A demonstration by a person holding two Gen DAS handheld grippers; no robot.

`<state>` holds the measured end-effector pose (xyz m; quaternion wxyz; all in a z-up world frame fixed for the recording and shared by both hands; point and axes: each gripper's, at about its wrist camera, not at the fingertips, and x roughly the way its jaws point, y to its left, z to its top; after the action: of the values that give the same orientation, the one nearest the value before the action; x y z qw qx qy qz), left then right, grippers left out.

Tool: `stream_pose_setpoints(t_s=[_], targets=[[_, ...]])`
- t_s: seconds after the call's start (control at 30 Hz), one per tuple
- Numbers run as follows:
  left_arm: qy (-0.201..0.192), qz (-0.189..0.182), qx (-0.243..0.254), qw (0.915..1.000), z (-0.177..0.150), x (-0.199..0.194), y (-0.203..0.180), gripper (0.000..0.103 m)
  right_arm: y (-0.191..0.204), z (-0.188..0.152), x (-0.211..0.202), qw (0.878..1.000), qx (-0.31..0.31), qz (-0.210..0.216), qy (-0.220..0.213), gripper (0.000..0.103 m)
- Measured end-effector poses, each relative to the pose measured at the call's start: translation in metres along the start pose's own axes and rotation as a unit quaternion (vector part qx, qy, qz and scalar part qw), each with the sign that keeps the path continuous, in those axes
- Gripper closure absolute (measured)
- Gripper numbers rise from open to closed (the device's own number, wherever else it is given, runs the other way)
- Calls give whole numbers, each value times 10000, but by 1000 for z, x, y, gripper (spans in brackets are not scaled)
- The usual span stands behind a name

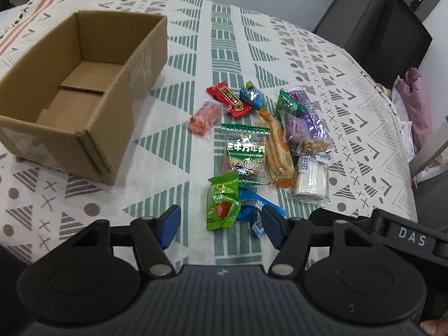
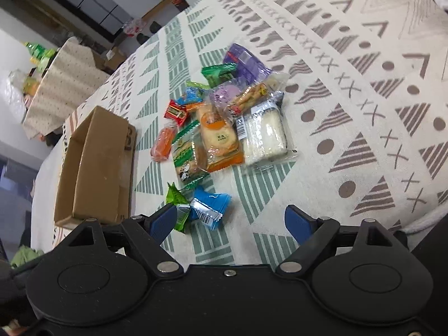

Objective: Organize snacks
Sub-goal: 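Grasp the green candy with the left tool while the right tool grasps the blue candy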

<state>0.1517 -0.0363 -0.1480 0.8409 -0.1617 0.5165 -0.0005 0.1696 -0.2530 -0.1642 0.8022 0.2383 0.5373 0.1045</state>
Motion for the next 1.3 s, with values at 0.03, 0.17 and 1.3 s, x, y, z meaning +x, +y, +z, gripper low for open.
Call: stream_pose_setpoints(t_s=[0.03,0.17,1.3], targets=[[28,-2,-3,10000,0,4,0,42,-1,1,2,10000,40,-9,3,19],[148,-35,-31,9999,2,22,-2,47,-6,4,13,9995,293,-46,116,19],[257,197,-355,9988,2,32,25,78,11,-6,70,9954,447,-344,768,23]])
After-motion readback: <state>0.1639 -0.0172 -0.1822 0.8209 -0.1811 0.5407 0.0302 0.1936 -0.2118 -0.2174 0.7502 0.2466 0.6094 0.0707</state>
